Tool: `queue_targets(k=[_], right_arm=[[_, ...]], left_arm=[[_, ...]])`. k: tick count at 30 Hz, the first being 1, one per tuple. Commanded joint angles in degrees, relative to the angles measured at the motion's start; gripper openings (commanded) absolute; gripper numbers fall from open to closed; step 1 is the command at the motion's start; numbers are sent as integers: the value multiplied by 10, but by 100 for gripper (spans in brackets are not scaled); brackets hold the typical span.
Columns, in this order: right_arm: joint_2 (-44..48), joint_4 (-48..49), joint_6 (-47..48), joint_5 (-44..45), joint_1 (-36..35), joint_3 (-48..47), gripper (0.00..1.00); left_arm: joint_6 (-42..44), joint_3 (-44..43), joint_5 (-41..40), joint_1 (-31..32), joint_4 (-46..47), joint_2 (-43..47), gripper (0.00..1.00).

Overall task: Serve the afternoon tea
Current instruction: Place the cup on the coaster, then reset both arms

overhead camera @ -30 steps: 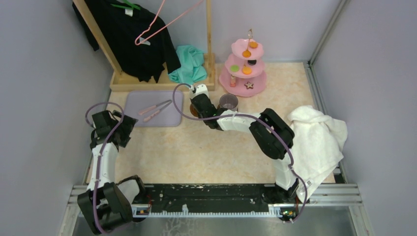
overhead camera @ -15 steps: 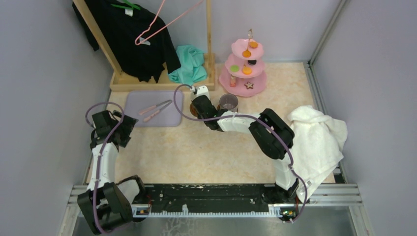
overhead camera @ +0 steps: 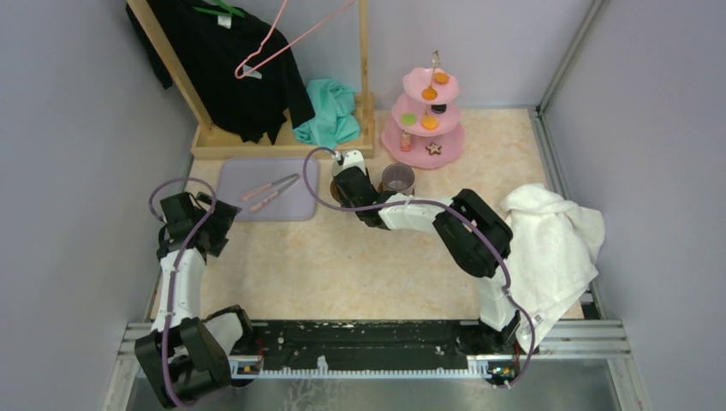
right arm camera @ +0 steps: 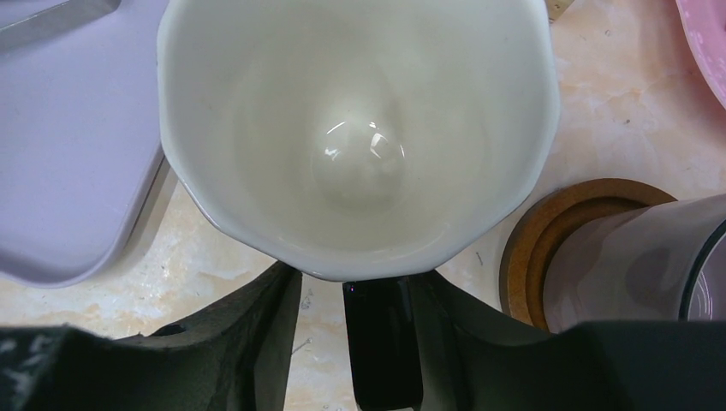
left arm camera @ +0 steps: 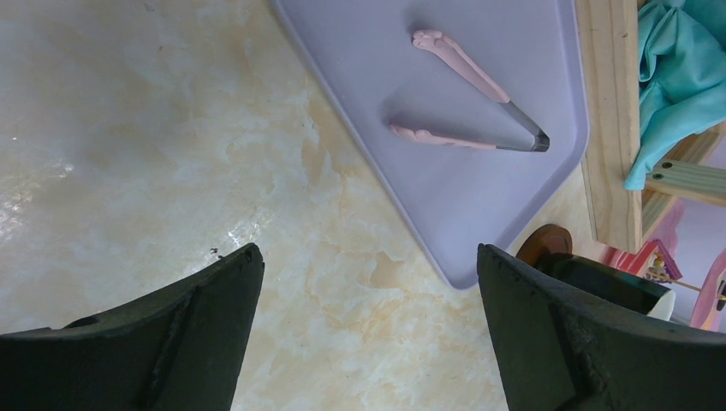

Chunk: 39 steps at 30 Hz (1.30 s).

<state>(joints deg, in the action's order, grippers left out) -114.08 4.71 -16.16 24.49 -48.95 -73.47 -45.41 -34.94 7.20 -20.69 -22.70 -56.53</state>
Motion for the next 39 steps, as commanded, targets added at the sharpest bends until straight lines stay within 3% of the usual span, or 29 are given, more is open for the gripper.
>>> queue_targets(k=[1, 11, 23, 26, 30, 32, 39], right_arm=[[29, 20, -2, -1, 3, -2, 49], [39, 11, 15, 10, -1, -11, 60], [53, -6, 17, 21, -12, -19, 57], [54, -19, 11, 23, -14, -26, 50], [54, -34, -2, 25, -16, -30, 29], [53, -39, -10, 27, -18, -31, 22], [49, -63, -33, 42, -32, -49, 15]], left_arm=[[-3, 3, 11, -4, 13, 1, 99], [-3, 0, 12, -4, 16, -2, 99], [-3, -3, 14, -4, 15, -5, 99], [-3, -1, 15, -4, 15, -6, 99], [-3, -1, 17, -4, 15, -4, 99], [-3, 0, 17, -4, 15, -3, 99], [-2, 4, 26, -4, 15, 1, 99]])
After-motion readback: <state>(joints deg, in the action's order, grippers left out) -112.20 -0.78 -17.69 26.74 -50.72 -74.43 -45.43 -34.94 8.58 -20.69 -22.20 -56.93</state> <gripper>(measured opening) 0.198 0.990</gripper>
